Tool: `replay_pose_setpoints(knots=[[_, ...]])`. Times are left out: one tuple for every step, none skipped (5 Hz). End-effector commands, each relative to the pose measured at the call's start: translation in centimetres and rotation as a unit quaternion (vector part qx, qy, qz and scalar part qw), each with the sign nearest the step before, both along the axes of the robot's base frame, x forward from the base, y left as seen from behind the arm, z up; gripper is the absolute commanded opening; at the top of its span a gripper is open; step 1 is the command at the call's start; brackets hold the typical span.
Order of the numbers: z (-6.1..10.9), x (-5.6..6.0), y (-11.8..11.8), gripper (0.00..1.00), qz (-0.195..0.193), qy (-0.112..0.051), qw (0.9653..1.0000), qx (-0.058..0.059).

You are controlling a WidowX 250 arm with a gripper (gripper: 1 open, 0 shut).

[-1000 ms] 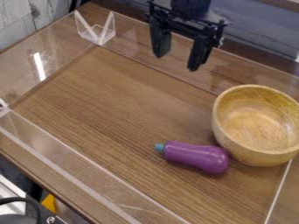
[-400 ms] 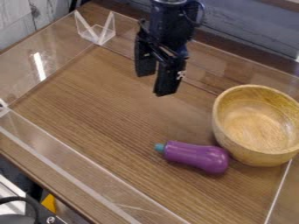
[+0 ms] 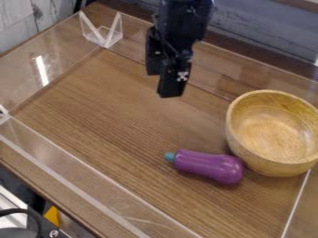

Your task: Put the purple eggplant in the brown bowl

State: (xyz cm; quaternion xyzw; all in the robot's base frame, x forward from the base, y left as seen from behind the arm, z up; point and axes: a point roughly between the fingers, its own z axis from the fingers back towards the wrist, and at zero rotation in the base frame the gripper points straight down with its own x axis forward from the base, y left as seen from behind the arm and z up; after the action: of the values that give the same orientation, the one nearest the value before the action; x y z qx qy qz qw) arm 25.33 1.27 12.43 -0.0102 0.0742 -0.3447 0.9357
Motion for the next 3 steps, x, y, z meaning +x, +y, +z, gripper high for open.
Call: replay_pose_setpoints(knots=[[1.7, -0.3, -1.8, 1.0, -0.085, -0.036, 0.9957, -0.002], [1.4, -1.0, -3.2, 1.0, -0.127, -0.036, 0.9913, -0.008], [0.9, -2.7, -4.2, 1.0, -0.152, -0.038, 0.9875, -0.015]])
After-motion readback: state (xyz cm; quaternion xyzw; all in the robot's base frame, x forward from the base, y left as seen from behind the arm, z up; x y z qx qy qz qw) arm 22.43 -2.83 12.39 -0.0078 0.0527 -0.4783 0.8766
